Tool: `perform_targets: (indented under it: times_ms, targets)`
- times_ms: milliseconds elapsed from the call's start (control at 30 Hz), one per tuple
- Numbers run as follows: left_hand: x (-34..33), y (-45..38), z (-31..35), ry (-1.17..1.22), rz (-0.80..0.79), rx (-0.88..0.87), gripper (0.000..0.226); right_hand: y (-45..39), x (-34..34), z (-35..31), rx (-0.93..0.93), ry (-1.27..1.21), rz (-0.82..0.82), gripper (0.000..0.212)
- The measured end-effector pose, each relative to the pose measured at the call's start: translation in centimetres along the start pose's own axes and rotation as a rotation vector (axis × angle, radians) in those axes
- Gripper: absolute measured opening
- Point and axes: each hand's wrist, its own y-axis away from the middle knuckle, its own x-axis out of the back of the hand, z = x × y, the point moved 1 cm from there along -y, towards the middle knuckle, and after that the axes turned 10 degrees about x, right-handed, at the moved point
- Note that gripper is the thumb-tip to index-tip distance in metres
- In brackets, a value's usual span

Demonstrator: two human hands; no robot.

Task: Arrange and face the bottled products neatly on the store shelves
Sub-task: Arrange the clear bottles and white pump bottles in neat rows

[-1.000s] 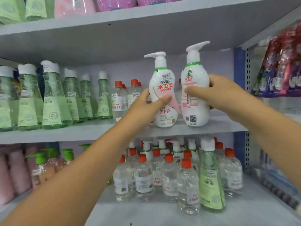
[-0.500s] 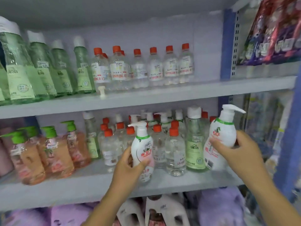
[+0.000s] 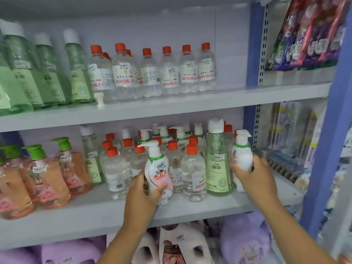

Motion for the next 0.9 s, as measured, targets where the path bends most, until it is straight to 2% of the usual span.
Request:
perform_targets:
  times_ms: [67, 133, 200, 300, 367, 467, 633, 733, 833, 900]
  targets:
    - [-0.3, 0.1, -0.1, 0.004, 0.040, 0.004, 0.057, 0.6, -0.4, 0.4, -0.004, -0.049, -0.011, 0.060]
    - [-0.4, 0.2, 0.1, 0.003, 0.067, 0.029, 0.050, 1.3, -0.6, 0.5, -0.026, -0.097, -0.035, 0.062]
    - [0.1, 0.3, 0.3, -0.130, 0.075, 0.030, 0.044, 2.2, -0.5, 0.2, -0.044, -0.095, -0.035, 0.061]
    - [1.5, 0.0, -0.3, -0.305, 0.022, -0.014, 0.046, 3.6, 0.9, -1.7, 0.080, -0.055, 0.170, 0.056]
    - [3.0, -0.4, -0.7, -0.208, -0.008, -0.026, 0.046, 3.4, 2.3, -4.8, 0.243, -0.157, 0.280, 0.043]
    - [6.0, -1.6, -0.9, -0.037, 0.075, -0.020, 0.034, 0.7, 3.0, -8.5, 0.285, -0.299, 0.173, 0.039]
    - [11.7, -4.7, -1.7, 0.039, 0.234, 0.039, 0.021, -2.2, 0.1, -12.0, 0.227, -0.136, -0.032, 0.046]
    - [13.8, -7.2, -2.1, 0.069, 0.280, 0.046, 0.023, -2.6, -1.6, -12.3, 0.109, -0.163, 0.002, 0.061]
    - [15.4, -9.8, -2.5, 0.078, 0.308, 0.048, 0.028, -2.4, -3.1, -12.7, 0.072, -0.210, 0.075, 0.039]
    - [15.9, -11.7, -2.5, 0.074, 0.327, -0.015, 0.025, -2.1, -3.0, -13.1, 0.055, -0.190, 0.086, 0.034]
